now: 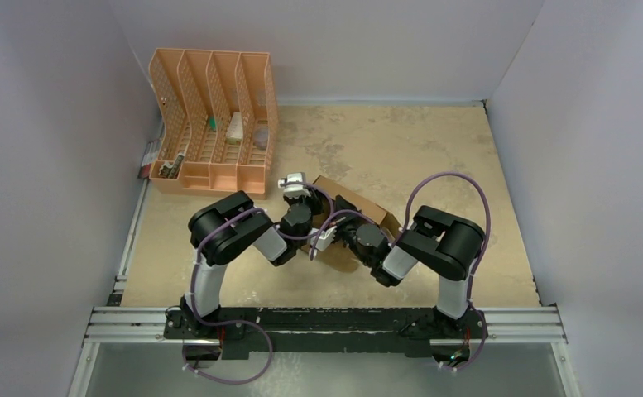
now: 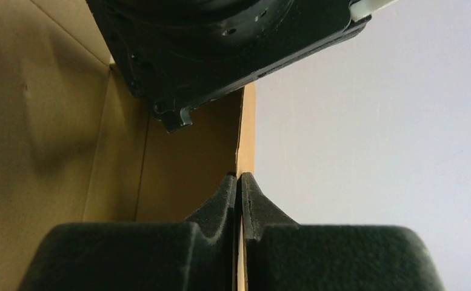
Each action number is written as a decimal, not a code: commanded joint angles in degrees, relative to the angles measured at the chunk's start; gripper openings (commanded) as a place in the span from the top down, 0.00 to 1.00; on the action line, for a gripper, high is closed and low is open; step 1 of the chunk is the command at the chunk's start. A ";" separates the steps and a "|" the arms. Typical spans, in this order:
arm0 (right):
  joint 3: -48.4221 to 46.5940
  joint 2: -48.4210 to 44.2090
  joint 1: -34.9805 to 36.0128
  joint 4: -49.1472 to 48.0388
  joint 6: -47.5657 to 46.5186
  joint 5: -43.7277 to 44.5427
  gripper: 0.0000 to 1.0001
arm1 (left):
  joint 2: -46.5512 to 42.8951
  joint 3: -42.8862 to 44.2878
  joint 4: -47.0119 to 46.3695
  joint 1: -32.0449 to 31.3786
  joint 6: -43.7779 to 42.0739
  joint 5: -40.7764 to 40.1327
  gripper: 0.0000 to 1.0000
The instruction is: Fold the paper box
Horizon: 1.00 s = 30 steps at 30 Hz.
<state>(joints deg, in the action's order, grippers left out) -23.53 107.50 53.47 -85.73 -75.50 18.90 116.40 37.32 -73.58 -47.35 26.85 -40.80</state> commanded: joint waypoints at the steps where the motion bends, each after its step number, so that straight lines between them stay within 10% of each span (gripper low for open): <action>1: -0.09 -0.42 1.76 4.59 3.43 0.90 0.96 | -0.22 4.35 3.59 0.57 2.85 -22.89 0.80; 14: -0.55 -1.42 2.24 4.85 3.69 1.59 0.91 | -1.26 2.36 3.82 -0.33 2.49 -17.80 0.69; 30: 1.06 -10.62 2.25 7.42 8.04 3.73 0.61 | -13.14 -7.55 7.86 -0.38 3.70 -6.60 0.45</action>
<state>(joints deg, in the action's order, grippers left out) -23.07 101.36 55.51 -78.50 -71.48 21.56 108.92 33.19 -65.49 -47.64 29.47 -51.05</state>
